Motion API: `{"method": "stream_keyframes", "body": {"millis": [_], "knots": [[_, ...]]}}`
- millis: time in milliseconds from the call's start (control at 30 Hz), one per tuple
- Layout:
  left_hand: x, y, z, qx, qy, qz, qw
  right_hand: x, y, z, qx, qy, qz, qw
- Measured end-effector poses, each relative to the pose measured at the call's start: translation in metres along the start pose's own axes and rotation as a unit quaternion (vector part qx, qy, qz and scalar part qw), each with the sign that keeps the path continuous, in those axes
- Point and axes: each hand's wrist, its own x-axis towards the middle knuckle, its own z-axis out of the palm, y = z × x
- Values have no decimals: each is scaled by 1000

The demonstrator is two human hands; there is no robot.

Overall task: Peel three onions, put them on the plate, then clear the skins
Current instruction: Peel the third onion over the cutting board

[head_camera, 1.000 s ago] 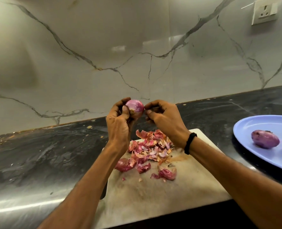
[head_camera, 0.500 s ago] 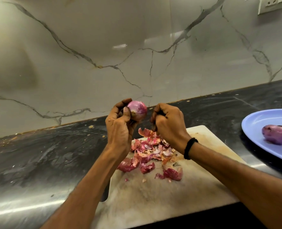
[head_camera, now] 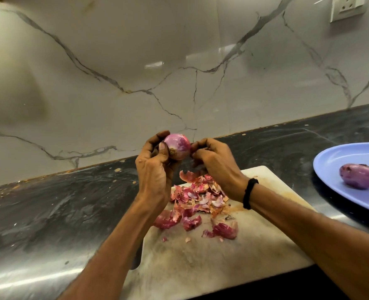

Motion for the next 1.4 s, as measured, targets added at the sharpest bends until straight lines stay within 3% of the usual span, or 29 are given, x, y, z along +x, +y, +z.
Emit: {"method": "stream_keyframes", "body": {"millis": [67,200,433,600,900,1200,1400], "knots": [[2,0,-1,5,2,7,1000,-1,2,5,56,-26,36,997],[5,1,-5,31,-6,15,999,-1,-1,6,90,-29,16,995],[8,6,-8,95,-57,-12,994,1,0,6,-41,22,-84,995],[8,13,-10,68,-83,-44,993,-1,3,9,-131,45,-168,976],[7,19,-11,22,-98,-32,994,-2,4,11,-149,55,-242,957],[8,14,-13,38,-100,-20,994,-2,5,9,-222,101,-320,916],[11,11,-15,50,-93,-15,994,-2,5,8,-236,94,-336,907]]}}
